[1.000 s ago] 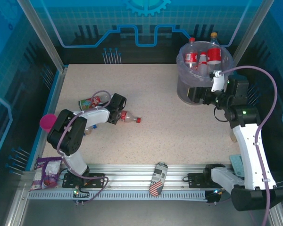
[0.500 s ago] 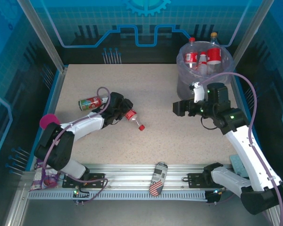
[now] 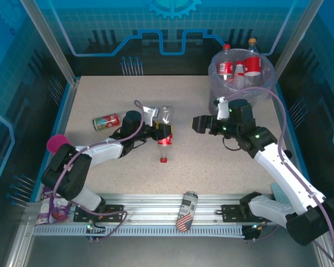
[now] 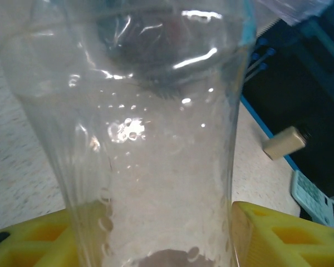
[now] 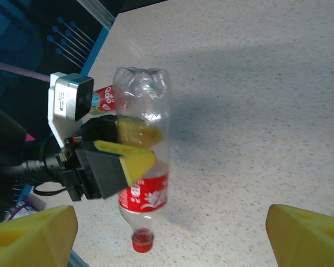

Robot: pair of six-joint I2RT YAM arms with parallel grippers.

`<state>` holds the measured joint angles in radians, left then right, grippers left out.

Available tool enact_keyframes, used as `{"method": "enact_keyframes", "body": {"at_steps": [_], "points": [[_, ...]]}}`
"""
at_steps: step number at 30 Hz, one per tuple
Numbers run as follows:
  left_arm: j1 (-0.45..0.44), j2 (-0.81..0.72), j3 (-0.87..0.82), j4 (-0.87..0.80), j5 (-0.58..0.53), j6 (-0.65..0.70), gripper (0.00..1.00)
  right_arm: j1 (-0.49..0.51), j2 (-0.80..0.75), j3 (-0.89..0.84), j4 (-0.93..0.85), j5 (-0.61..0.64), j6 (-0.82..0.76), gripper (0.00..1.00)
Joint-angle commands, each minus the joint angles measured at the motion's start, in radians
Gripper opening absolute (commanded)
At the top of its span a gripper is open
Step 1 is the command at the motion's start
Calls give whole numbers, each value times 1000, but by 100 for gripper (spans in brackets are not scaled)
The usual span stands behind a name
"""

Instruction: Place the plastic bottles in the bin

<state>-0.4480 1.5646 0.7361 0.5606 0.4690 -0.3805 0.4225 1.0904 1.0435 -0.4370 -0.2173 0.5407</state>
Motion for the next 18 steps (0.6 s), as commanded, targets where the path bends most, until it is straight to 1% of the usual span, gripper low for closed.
{"method": "enact_keyframes", "body": {"at_steps": [1, 2, 4, 7, 12, 15, 16, 18], "points": [[-2, 57, 22, 152, 177, 65, 59, 15, 34, -38, 174, -56, 76, 89], [-4, 70, 25, 184, 197, 49, 59, 15, 51, -44, 217, -77, 90, 89], [-9, 81, 30, 218, 212, 29, 58, 14, 92, -29, 238, -96, 96, 89], [-24, 75, 48, 187, 212, 45, 54, 23, 146, -18, 275, -96, 102, 89], [-36, 54, 66, 129, 204, 44, 54, 30, 240, 17, 324, -109, 94, 89], [-47, 46, 74, 122, 203, 42, 54, 36, 303, 44, 364, -146, 107, 88], [-48, 45, 77, 121, 203, 41, 54, 38, 319, 48, 379, -158, 113, 88], [-53, 37, 83, 115, 201, 41, 54, 46, 344, 51, 413, -177, 119, 81]]}}
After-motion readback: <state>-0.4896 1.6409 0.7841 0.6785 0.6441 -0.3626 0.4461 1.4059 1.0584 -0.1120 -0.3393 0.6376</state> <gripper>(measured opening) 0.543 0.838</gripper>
